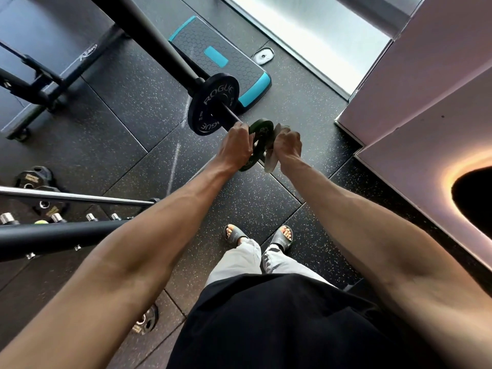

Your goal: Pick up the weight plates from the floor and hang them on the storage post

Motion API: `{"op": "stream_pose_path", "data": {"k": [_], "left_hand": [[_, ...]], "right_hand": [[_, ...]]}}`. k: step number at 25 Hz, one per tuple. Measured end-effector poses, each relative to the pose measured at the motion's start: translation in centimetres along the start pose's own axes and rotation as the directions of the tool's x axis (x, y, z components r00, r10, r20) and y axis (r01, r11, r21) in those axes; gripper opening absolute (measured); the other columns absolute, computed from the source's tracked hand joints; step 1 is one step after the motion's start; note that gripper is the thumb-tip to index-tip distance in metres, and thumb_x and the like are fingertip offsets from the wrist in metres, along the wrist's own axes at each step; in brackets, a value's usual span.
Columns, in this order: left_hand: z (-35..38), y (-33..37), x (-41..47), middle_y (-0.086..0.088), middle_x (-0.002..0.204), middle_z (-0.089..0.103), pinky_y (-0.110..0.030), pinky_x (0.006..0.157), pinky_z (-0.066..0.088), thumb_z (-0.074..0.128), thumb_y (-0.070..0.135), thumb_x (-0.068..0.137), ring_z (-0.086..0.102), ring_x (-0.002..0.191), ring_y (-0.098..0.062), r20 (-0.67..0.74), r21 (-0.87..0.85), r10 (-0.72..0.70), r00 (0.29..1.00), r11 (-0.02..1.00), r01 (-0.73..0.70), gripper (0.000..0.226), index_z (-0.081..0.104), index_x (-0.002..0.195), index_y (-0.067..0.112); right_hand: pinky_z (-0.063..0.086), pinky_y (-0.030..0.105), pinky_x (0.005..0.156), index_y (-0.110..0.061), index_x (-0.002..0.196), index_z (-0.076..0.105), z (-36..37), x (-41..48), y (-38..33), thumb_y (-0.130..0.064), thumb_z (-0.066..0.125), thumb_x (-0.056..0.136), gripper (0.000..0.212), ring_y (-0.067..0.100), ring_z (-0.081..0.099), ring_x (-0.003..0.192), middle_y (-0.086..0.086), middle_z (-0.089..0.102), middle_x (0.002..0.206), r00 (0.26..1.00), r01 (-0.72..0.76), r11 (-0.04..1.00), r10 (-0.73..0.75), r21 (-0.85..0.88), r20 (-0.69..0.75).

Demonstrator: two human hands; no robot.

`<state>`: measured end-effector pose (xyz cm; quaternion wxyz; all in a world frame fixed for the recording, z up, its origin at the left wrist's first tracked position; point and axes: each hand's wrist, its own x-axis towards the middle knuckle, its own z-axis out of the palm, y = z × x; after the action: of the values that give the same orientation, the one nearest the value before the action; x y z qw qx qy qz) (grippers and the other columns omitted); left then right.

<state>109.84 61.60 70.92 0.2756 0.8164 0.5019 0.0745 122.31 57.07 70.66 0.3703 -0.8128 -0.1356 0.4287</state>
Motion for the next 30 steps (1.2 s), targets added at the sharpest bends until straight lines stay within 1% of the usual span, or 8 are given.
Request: {"op": "stream_pose_path", "data": {"k": [3, 7, 12, 19, 22, 25, 27, 30], "left_hand": [[-0.3, -0.3, 0.5, -0.024, 0.107, 0.063, -0.032, 0.080, 0.056, 0.047, 0.014, 0.103, 0.066, 0.093, -0.031, -0.071, 0.038, 0.022, 0.997, 0.999, -0.019, 0.029, 0.061, 0.111, -0.010], [-1.7, -2.1, 0.6, -0.020, 0.108, 0.063, -0.025, 0.075, 0.055, 0.048, 0.015, 0.103, 0.067, 0.089, -0.026, -0.082, 0.164, 0.091, 0.992, 0.983, -0.077, 0.026, 0.060, 0.114, -0.006], [-4.8, -4.6, 3.1, -0.021, 0.115, 0.063, -0.035, 0.082, 0.059, 0.052, 0.016, 0.102, 0.069, 0.095, -0.029, -0.175, 0.286, -0.019, 0.984, 0.956, 0.069, 0.025, 0.061, 0.114, -0.004], [-5.1, -3.3, 2.1, -0.016, 0.115, 0.058, -0.035, 0.081, 0.056, 0.049, 0.015, 0.095, 0.059, 0.103, -0.026, -0.432, 0.277, 0.030, 0.901, 0.956, 0.101, 0.020, 0.057, 0.112, 0.005], [-0.7, -2.3, -2.3, -0.011, 0.092, 0.066, -0.042, 0.065, 0.057, 0.050, 0.031, 0.092, 0.066, 0.076, -0.026, -0.114, 0.095, 0.070, 0.991, 0.994, -0.059, 0.025, 0.057, 0.101, 0.008], [1.6, -2.0, -3.6, -0.012, 0.093, 0.070, -0.044, 0.067, 0.059, 0.045, 0.047, 0.087, 0.070, 0.077, -0.034, 0.130, 0.139, 0.038, 0.991, 0.989, -0.056, 0.042, 0.053, 0.108, 0.011], [1.5, -2.0, -2.8, -0.017, 0.092, 0.072, -0.046, 0.069, 0.059, 0.055, 0.034, 0.093, 0.071, 0.079, -0.036, 0.106, 0.130, 0.016, 0.994, 0.991, -0.030, 0.032, 0.052, 0.109, 0.007], [1.2, -2.2, -2.6, -0.018, 0.088, 0.072, -0.044, 0.067, 0.060, 0.057, 0.019, 0.099, 0.072, 0.074, -0.033, 0.083, 0.040, -0.028, 0.996, 0.999, 0.024, 0.021, 0.054, 0.110, 0.002]], "right_hand": [[0.051, 0.039, 0.089, -0.004, 0.113, 0.064, 0.1, 0.2, 0.7, -0.030, 0.027, 0.108, 0.046, 0.028, 0.061, 0.094, 0.018, 0.068, 0.113, 0.999, -0.005, 1.000, 0.005, -0.009, 0.033], [0.056, 0.042, 0.081, -0.007, 0.098, 0.059, 1.0, -0.1, 0.7, -0.035, 0.027, 0.109, 0.044, 0.027, 0.065, 0.080, 0.012, 0.068, 0.080, 0.987, -0.050, 0.997, 0.040, 0.063, 0.155], [0.052, 0.044, 0.083, -0.006, 0.091, 0.062, 2.7, -0.3, -0.1, -0.027, 0.034, 0.109, 0.040, 0.023, 0.059, 0.089, 0.024, 0.069, 0.102, 0.970, 0.008, 1.000, -0.001, -0.029, 0.245], [0.060, 0.052, 0.079, -0.015, 0.069, 0.046, 3.9, 0.3, -2.8, -0.007, 0.030, 0.104, 0.039, 0.028, 0.064, 0.086, 0.011, 0.056, 0.080, 0.989, 0.078, 0.983, -0.055, -0.167, 0.137], [0.059, 0.027, 0.082, -0.006, 0.097, 0.060, 3.6, -0.2, -3.5, -0.005, 0.037, 0.104, 0.024, 0.030, 0.065, 0.103, 0.021, 0.064, 0.118, 0.981, 0.078, 0.967, -0.031, -0.244, 0.189], [0.036, 0.035, 0.113, 0.014, 0.140, 0.039, 3.5, -0.2, -3.0, -0.002, 0.033, 0.105, 0.038, 0.036, 0.044, 0.136, 0.030, 0.041, 0.148, 0.948, 0.074, 0.953, 0.024, -0.294, 0.318], [0.038, 0.041, 0.113, 0.009, 0.133, 0.048, 3.3, -0.1, -3.1, 0.000, 0.037, 0.103, 0.034, 0.036, 0.050, 0.124, 0.031, 0.044, 0.145, 0.945, 0.132, 0.946, -0.031, -0.294, 0.326], [0.055, 0.047, 0.096, -0.004, 0.082, 0.064, 3.4, -0.1, -3.9, 0.003, 0.049, 0.094, 0.020, 0.031, 0.059, 0.095, 0.025, 0.066, 0.108, 0.935, 0.145, 0.960, -0.054, -0.238, 0.352]]}}
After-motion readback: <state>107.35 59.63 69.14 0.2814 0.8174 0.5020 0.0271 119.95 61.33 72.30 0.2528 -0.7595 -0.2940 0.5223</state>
